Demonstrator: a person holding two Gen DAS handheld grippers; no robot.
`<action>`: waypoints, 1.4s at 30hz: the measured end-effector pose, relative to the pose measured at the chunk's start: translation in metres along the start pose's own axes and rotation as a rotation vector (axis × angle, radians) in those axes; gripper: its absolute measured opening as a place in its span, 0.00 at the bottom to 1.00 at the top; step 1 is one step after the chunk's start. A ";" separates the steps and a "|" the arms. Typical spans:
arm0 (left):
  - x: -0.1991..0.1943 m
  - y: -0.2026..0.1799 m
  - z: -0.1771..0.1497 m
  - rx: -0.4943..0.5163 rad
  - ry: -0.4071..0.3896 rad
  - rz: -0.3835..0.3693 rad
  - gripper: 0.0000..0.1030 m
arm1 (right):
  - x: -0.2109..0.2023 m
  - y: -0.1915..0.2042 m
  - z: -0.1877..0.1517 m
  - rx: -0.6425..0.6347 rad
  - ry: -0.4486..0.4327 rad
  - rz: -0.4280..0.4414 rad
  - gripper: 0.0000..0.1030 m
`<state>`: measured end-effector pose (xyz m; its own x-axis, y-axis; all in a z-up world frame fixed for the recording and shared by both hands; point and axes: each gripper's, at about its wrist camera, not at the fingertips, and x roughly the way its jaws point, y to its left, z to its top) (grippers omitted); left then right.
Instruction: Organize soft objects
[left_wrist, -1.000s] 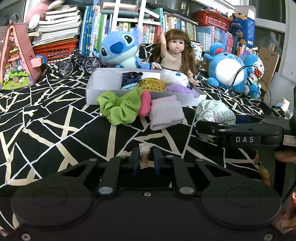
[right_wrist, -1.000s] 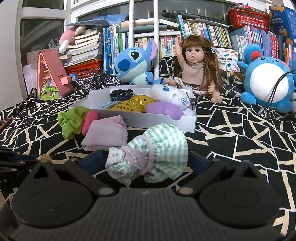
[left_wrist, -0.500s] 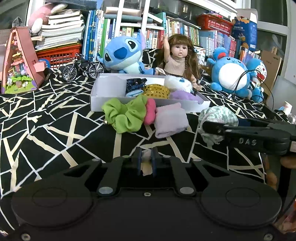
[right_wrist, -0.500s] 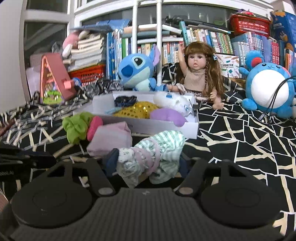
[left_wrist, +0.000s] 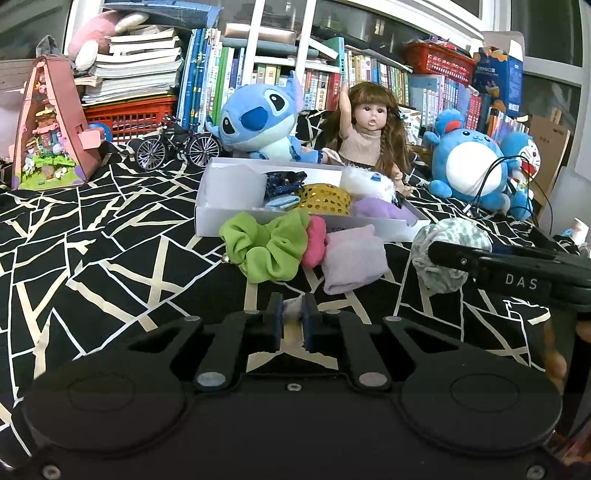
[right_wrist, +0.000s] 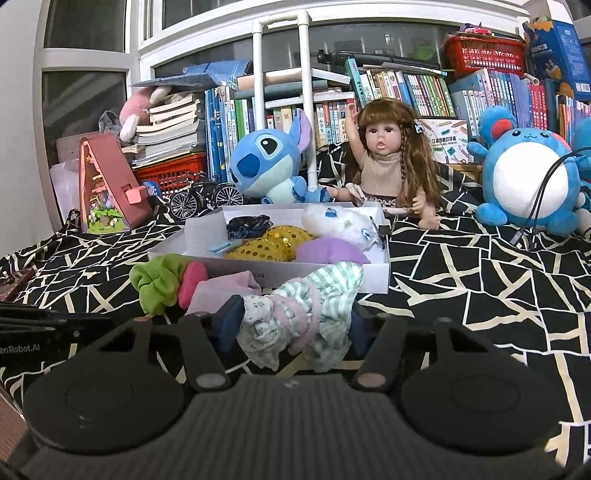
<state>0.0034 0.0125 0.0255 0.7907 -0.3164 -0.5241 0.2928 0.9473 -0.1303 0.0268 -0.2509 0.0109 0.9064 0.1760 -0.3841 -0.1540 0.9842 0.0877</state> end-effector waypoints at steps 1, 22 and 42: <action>0.000 0.000 0.000 0.002 0.000 0.001 0.10 | 0.000 0.000 0.000 0.002 -0.001 0.001 0.60; 0.002 0.008 0.034 -0.010 -0.065 -0.001 0.10 | -0.007 -0.003 0.013 0.010 -0.049 -0.016 0.60; 0.014 0.009 0.061 -0.006 -0.088 -0.012 0.10 | -0.003 -0.007 0.022 0.035 -0.059 -0.013 0.60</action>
<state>0.0502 0.0130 0.0687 0.8314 -0.3304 -0.4468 0.2992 0.9437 -0.1410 0.0338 -0.2587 0.0316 0.9300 0.1609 -0.3304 -0.1292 0.9848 0.1158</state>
